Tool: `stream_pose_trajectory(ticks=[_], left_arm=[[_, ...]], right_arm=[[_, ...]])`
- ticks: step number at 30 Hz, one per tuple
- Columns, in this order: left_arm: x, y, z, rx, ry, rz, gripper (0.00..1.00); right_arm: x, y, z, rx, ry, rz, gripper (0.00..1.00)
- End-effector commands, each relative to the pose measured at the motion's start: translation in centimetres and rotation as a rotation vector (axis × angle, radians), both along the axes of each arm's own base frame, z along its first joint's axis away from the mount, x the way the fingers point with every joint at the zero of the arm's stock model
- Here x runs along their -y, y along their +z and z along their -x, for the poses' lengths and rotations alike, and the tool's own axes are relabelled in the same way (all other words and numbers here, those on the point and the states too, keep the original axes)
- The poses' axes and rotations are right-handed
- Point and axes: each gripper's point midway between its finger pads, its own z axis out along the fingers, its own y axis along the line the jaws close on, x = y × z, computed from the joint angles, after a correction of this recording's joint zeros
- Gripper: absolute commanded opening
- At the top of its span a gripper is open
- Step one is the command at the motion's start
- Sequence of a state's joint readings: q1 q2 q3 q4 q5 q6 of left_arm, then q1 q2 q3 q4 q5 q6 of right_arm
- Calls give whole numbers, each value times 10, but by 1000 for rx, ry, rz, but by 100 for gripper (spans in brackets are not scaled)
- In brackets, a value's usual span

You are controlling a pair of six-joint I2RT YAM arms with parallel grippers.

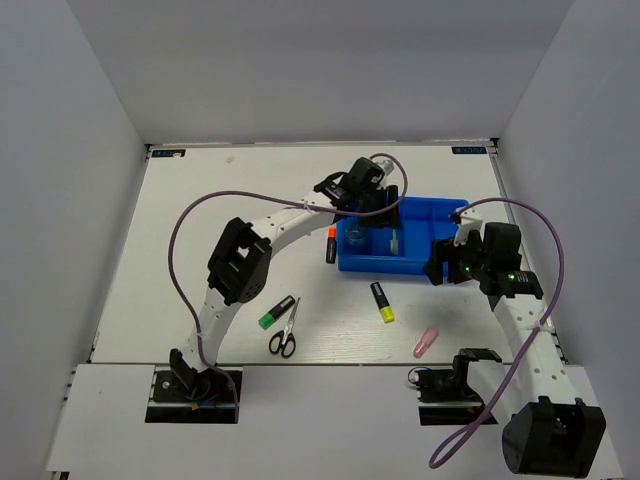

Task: Sort the stationery into containers
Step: Place the stationery into the container, then grab a piece of stationery with the right arm

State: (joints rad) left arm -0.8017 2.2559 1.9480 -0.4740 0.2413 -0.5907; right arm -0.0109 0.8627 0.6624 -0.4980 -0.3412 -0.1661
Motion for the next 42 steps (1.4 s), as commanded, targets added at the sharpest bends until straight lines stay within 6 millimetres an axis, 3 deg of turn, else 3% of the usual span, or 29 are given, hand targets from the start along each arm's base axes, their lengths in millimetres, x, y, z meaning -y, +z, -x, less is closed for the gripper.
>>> stream_pose_trajectory(ticks=[1,2,3,4,5,6,7,8,9,10,11,12,13,15,16,18,19,23,25,29,32,35,41,42], left_arm=[[8,54,-5,96,-17,53,64],[10,64,-6,115,-28,64,57],[8,74,-4,125,-33,73,42],[10,81,2,124,-53,88,11],[7,94,6,148,-69,99,2],[6,99,14,155,-89,94,0],[-4,116,25,167,-105,87,0],[-17,133,32,227,-112,61,0],[-20,137,47,268,-152,27,5],[-55,142,73,283,-170,-36,39],[-74,136,74,330,-129,-122,57],[-105,81,92,254,-138,-252,73],[-134,108,110,288,-124,-248,88],[-180,90,111,286,-34,-364,93],[-219,64,135,251,-22,-423,93],[-254,44,150,223,20,-440,94],[-276,22,156,179,50,-476,94],[-327,3,176,156,139,-484,96],[-337,-8,183,122,160,-457,96],[-338,-14,188,98,150,-441,96],[-338,-17,188,87,149,-447,96],[-340,-20,189,85,147,-454,96],[-344,-23,190,84,150,-473,96],[-344,-25,191,79,148,-480,96]], right_arm=[[-10,18,-1,63,83,-18,79],[-13,19,1,69,113,-19,76],[-18,19,4,77,159,-26,70],[-20,19,6,90,184,-26,48],[-28,16,14,97,270,-30,38],[-39,17,23,149,414,-22,30],[-45,7,39,131,506,-27,24],[-60,15,48,372,830,57,16],[-63,-2,89,275,933,15,16],[-63,-9,99,321,1027,49,20],[-55,-26,103,439,1232,218,31],[-52,-34,115,412,1292,227,39],[-49,-39,117,421,1349,258,44],[-41,-51,128,397,1507,287,52],[-39,-50,126,436,1570,321,52],[-40,-53,132,431,1632,288,56],[-39,-55,132,428,1644,296,56],[-32,-77,134,433,1704,350,58],[-25,-89,141,391,1765,349,58],[-12,-105,147,323,1862,372,58],[-7,-120,142,351,1895,446,58],[-8,-129,124,420,1876,528,58],[-4,-148,121,431,1899,573,56],[-3,-154,128,412,1902,560,54]])
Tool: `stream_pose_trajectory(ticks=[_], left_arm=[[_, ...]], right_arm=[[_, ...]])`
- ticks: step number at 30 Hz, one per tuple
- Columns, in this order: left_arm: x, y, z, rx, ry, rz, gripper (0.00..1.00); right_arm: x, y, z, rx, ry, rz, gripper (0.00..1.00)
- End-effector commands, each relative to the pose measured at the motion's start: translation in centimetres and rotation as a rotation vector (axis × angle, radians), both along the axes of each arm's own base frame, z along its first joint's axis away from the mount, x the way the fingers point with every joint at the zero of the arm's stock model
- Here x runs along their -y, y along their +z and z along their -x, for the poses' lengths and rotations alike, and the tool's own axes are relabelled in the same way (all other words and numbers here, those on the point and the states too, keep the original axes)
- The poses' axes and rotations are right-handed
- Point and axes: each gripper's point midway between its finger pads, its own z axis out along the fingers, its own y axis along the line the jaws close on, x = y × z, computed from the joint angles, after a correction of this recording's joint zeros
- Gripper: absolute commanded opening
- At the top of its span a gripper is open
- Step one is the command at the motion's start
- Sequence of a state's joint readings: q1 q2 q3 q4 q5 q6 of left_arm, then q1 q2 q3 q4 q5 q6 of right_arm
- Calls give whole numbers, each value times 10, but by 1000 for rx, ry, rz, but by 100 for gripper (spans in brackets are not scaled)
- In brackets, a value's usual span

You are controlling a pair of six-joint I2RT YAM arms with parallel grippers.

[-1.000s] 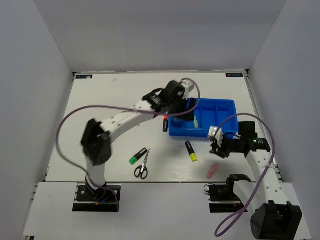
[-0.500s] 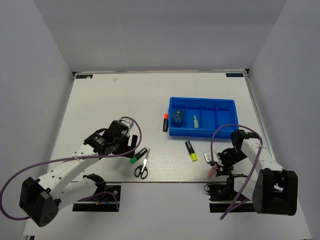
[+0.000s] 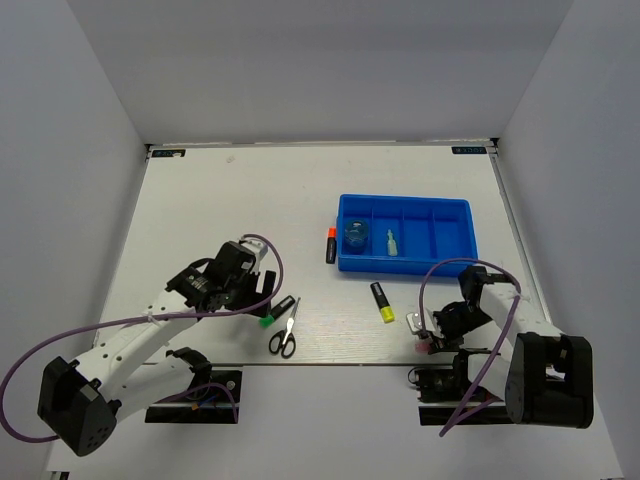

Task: Sort the stationery into containers
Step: Grab a piece of stationery with the right arm

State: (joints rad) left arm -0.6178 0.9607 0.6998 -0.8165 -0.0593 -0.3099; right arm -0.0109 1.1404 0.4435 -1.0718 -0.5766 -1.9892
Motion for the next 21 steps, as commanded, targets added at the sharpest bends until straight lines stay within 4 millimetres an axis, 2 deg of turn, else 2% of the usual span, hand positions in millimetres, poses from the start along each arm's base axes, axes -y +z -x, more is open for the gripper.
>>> stream_pose_trajectory(ticks=[1,3,4,6,7,8,12,13,15,17,18,20,21], left_arm=[[0,0,-1,12,-7,6,96],[0,-3,0,1,0,5,96],[1,-5,0,0,-4,6,96],[2,-8,0,-17,0,4,96],[2,-10,1,-25,-2,0,96],[1,-11,1,-30,-1,-4,96],[1,-12,1,-42,-5,-15,96],[1,-13,1,-44,-3,-19,96],[0,-13,1,-44,-2,-22,96],[-1,-14,1,-45,-1,-25,96],[0,-13,1,-43,-3,-23,96],[0,-12,0,-39,-3,-21,96],[0,-13,1,-43,-8,-23,96]], right_arm=[[11,-34,-29,380,467,36,50],[12,-44,-30,407,454,55,42],[14,-47,-29,396,429,66,29],[14,-53,-27,412,417,72,16],[14,-52,-29,417,408,73,5],[12,-51,-29,411,377,65,2],[4,-36,-32,385,301,22,0],[3,-27,-42,412,289,18,0],[-5,-16,-48,392,206,-26,0],[-10,2,-65,442,153,-54,0],[-14,14,-73,410,46,-80,0],[-20,46,-107,449,-96,-135,0],[-21,52,-113,408,-191,-146,0]])
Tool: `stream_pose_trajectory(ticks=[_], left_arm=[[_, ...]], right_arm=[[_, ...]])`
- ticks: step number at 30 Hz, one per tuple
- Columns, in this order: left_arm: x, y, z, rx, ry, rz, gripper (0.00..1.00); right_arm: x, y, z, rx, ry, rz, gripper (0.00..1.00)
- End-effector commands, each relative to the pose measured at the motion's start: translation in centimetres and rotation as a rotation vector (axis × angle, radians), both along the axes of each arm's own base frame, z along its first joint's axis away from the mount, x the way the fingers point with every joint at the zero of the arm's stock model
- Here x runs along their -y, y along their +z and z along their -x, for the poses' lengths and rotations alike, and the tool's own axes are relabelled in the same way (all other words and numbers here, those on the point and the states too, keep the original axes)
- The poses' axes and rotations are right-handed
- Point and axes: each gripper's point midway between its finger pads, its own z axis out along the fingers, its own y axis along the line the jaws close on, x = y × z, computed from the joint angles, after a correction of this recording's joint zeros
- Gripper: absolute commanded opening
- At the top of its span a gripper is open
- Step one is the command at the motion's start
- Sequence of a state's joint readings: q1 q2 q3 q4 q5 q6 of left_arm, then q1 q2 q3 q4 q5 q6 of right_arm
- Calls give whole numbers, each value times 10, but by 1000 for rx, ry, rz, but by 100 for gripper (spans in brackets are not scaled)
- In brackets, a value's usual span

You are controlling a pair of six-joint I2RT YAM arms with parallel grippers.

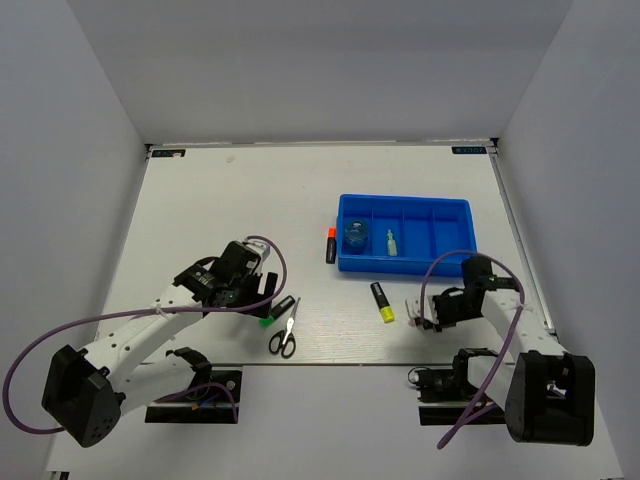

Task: Sort the stationery into containers
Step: Grab a piece of stationery with the right arm, then place the stationery into the container

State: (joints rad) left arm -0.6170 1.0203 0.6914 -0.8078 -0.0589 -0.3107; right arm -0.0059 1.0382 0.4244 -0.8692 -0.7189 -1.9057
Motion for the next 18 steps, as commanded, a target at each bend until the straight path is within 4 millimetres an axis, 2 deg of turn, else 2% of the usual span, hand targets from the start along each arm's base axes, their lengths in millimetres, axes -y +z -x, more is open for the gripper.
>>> stream_pose_trajectory(ticks=[1,3,4,9,10,11,12,13,14,15,16,17,18], left_arm=[[2,1,-1,7,-8,13,96],[2,0,0,3,-14,13,96],[2,-2,0,-6,-13,5,96],[3,-3,0,-13,-20,3,97],[3,-3,0,-14,-20,2,97],[3,-4,0,-16,-23,0,97],[3,-5,-1,-19,-23,-2,97],[3,-5,0,-21,-23,-3,97],[3,-5,-1,-24,-30,-9,97],[2,-6,-1,-27,-28,-15,97],[2,-6,-2,-29,-26,-18,97],[1,-6,-1,-34,-30,-29,97],[0,-6,-1,-41,-33,-39,97]], right_arm=[[1,51,-91,255,-168,-43,0],[4,72,-116,264,-295,-77,0],[4,77,-122,231,-361,-104,0],[-3,112,-144,230,-416,-192,0],[-14,119,-150,167,-466,-237,0],[-14,124,-155,153,-493,-250,0],[-15,144,-166,132,-557,-289,0],[-20,147,-171,98,-577,-309,0],[-24,149,-173,-6,-652,-348,0],[-25,166,-186,0,-682,-372,0],[-34,171,-188,-30,-682,-393,0],[-37,171,-190,-110,-756,-414,0],[-40,180,-207,-116,-781,-429,0]])
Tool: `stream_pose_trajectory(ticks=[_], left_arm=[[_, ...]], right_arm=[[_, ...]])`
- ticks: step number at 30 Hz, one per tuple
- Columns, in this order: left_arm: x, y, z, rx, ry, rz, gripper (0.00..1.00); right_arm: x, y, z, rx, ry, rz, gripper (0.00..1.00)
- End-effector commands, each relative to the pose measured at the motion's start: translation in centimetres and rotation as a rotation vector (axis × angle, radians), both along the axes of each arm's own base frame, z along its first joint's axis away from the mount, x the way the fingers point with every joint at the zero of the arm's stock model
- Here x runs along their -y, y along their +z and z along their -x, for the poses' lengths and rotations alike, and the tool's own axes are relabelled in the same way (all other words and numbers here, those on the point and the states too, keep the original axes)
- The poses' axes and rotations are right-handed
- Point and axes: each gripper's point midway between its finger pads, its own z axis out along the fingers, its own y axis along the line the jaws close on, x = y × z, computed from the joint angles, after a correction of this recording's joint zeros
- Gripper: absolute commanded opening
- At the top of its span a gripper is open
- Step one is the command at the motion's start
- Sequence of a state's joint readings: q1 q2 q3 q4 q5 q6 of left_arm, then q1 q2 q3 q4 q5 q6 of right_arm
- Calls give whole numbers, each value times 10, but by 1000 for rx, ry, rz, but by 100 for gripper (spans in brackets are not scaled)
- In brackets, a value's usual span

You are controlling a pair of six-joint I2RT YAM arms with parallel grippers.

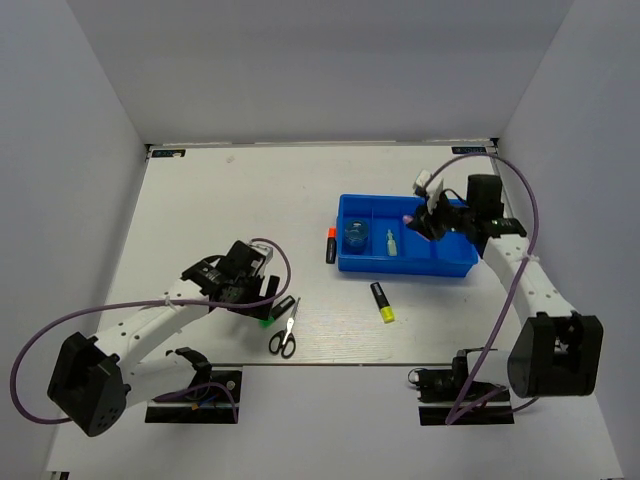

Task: Sort the stationery into containers
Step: Place the stationery into the container

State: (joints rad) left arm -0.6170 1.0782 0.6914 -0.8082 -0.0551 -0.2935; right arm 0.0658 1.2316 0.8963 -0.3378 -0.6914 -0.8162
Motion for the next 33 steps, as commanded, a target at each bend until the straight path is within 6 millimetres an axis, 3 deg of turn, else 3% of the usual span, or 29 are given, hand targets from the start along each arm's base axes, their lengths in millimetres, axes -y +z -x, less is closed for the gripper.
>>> stream_pose_trajectory(ticks=[1,2,3,4,5,7,13,17,20,21,23,24,26,30,32,33], left_arm=[[0,5,-5,8,-17,-14,96],[0,6,-5,4,-17,-16,96],[-1,4,-4,-5,-30,-29,96],[-1,5,-5,-1,-28,-32,94],[-1,4,-5,-2,-36,-36,93],[-2,4,-5,-4,-53,-46,91],[0,5,-11,14,-103,-55,89],[6,5,-15,9,-146,-54,89],[13,3,-14,-19,-173,-34,89],[14,3,-16,-14,-173,-31,89],[21,1,-14,-27,-187,-2,89],[23,1,-15,-26,-191,6,89],[26,0,-16,-24,-196,7,88],[31,-9,-17,-54,-199,-3,81],[34,-12,-19,-56,-208,-14,76],[34,-15,-19,-63,-210,-29,73]], right_arm=[[-27,37,-26,-154,-165,-204,0],[-27,46,-38,-137,-203,-196,0],[-28,21,-42,-236,-229,-172,0],[-40,35,-49,-226,-221,-185,0],[-39,23,-54,-264,-253,-170,0],[-49,7,-55,-306,-261,-135,0],[-47,-38,-60,-387,-346,-41,1],[-46,-52,-64,-422,-375,-20,9],[-48,-55,-65,-428,-371,-13,25],[-48,-56,-63,-429,-368,-11,47],[-49,-53,-61,-425,-348,-13,60],[-49,-54,-59,-431,-346,-11,74],[-50,-50,-57,-421,-330,-18,80],[-49,-39,-53,-401,-325,-26,80],[-48,-24,-48,-368,-302,-28,68],[-48,-18,-41,-355,-281,-43,53]])
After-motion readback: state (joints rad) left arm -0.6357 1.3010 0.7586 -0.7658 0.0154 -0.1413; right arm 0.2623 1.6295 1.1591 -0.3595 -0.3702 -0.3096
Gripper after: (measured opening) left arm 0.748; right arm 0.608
